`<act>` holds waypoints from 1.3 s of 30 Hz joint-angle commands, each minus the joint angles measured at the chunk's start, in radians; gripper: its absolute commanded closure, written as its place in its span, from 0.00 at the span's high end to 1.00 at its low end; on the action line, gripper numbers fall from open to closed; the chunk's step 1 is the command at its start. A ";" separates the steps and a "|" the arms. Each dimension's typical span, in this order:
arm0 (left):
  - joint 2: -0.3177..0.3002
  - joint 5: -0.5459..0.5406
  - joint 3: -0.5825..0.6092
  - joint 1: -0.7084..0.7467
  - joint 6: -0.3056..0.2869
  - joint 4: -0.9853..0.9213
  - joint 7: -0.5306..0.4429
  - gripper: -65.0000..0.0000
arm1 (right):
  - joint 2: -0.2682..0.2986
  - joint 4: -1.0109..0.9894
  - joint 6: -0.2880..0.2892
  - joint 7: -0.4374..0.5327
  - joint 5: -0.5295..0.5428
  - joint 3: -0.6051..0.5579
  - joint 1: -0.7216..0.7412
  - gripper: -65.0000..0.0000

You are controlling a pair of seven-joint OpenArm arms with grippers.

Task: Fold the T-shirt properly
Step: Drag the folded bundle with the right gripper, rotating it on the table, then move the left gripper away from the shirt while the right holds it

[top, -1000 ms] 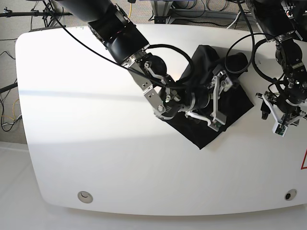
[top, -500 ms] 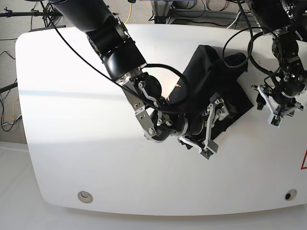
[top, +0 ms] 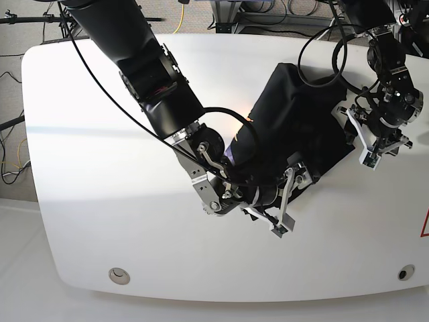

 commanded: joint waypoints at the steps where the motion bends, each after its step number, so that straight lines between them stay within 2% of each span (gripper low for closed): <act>1: -0.012 -0.004 -0.002 -0.013 0.002 0.020 0.016 0.53 | -0.010 -0.045 0.007 0.043 0.010 -0.025 0.053 1.00; 8: 0.002 -0.003 -0.007 -0.012 0.002 0.018 0.103 0.53 | -0.010 -0.154 0.002 0.125 0.010 -0.136 0.090 1.00; 15: 0.027 -0.004 -0.039 -0.012 0.002 0.021 0.197 0.53 | -0.010 -0.200 0.002 0.174 0.010 -0.174 0.095 1.00; 29: 0.048 -0.004 -0.050 -0.021 0.002 0.021 0.237 0.53 | -0.010 -0.200 0.004 0.177 0.010 -0.177 0.098 1.00; 39: 0.114 -0.004 -0.266 -0.101 0.002 0.021 0.235 0.53 | -0.010 -0.200 0.004 0.177 0.010 -0.234 0.098 1.00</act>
